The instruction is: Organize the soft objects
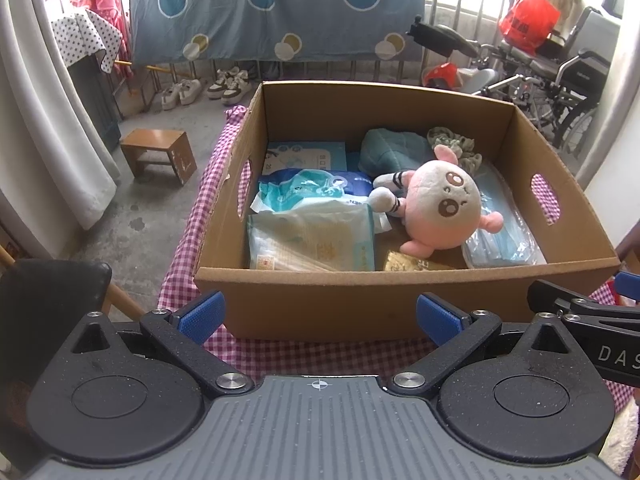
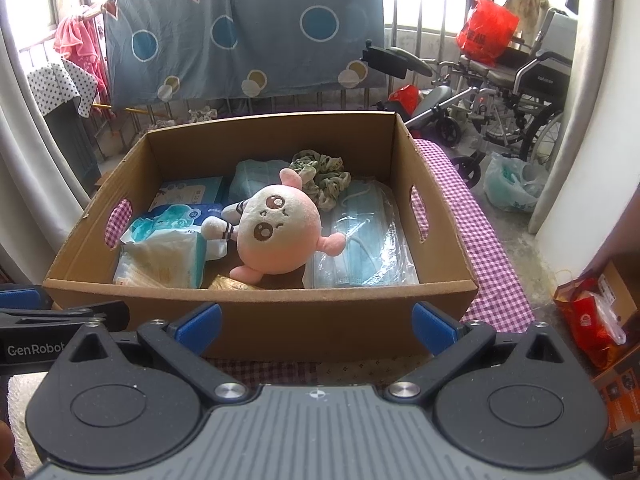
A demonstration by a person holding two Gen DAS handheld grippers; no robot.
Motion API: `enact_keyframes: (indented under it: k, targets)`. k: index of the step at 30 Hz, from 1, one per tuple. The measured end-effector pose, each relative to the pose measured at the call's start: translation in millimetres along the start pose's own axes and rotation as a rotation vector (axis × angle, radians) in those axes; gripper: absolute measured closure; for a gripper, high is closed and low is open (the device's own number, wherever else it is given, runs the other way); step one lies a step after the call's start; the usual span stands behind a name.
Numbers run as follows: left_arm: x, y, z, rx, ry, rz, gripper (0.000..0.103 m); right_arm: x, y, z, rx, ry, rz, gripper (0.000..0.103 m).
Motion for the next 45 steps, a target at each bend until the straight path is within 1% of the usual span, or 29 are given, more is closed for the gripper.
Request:
enact_keyframes:
  k: [45]
  targets:
    - [0.4, -0.1, -0.6, 0.002, 0.001, -0.001, 0.001, 2.9, -2.0, -5.1, 0.011, 0.002, 0.008, 0.0]
Point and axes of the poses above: each gripper's, at about its wrist camera, not at the fingertips, and z roughly the way its jaws point, y to its left, x to its underside, the point moved 4 cm from there along z, roughly the way its jaws point, and after that the axes turned 2 degrees about -z, right-handed, at the moved point
